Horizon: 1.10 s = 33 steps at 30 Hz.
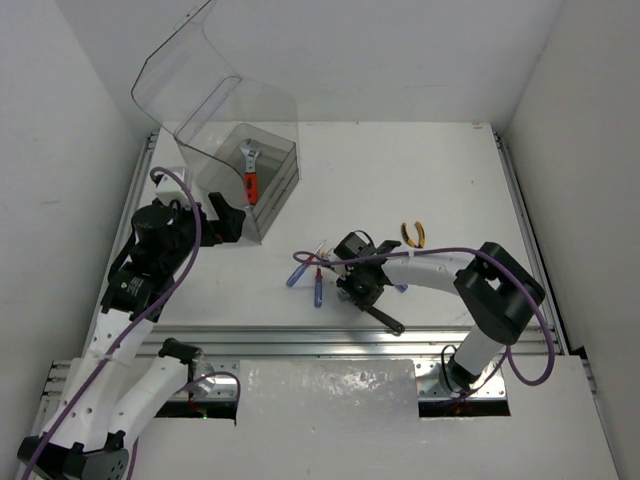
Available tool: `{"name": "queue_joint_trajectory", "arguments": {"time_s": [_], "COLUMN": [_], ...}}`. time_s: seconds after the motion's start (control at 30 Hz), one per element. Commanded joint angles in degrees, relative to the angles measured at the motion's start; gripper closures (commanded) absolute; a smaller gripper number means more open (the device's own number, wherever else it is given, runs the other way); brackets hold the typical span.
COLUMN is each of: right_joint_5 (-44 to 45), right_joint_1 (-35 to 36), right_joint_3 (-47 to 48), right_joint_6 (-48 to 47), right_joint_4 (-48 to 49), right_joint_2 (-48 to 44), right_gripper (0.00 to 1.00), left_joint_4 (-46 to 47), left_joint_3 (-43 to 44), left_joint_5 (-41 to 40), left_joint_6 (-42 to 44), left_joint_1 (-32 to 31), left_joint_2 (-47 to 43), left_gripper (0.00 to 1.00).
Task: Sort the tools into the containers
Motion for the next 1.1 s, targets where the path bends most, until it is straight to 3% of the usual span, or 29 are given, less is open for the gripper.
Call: {"name": "queue_joint_trajectory", "arguments": {"time_s": [0.0, 0.2, 0.5, 0.6, 0.67, 0.87, 1.07], "right_joint_5": [-3.4, -6.5, -2.2, 0.0, 0.3, 1.4, -5.4], "right_joint_1": [1.4, 1.4, -0.8, -1.8, -2.1, -2.0, -2.0], "right_joint_3": [0.0, 1.5, 4.4, 5.4, 6.8, 8.9, 10.2], "right_joint_6": [0.3, 1.2, 5.3, 8.3, 10.6, 16.1, 17.8], "right_joint_4": [-3.4, -4.1, -5.0, -2.2, -1.0, 5.3, 9.1], "right_joint_2": [-0.4, -11.7, -22.2, -24.7, -26.1, -28.6, -29.7], "right_gripper": [1.00, 1.00, 1.00, 1.00, 1.00, 1.00, 1.00], "left_joint_4": [3.2, 3.1, 6.5, 16.1, 21.3, 32.8, 37.3], "left_joint_3": [0.1, 0.8, -1.5, -6.6, -9.4, -11.9, -11.0], "left_joint_5": [1.3, 4.1, 10.6, 21.2, 24.2, 12.3, 9.6], "left_joint_6": [0.2, -2.1, -10.6, -17.7, -24.0, -28.5, -28.8], "left_joint_1": [0.3, 0.3, 0.3, 0.2, -1.1, -19.0, -21.6], "left_joint_2": [-1.6, -1.2, -1.2, -1.2, -0.4, 5.5, 13.0], "left_gripper": [0.00, 0.00, 0.00, 0.00, 0.00, 0.00, 0.03]}}
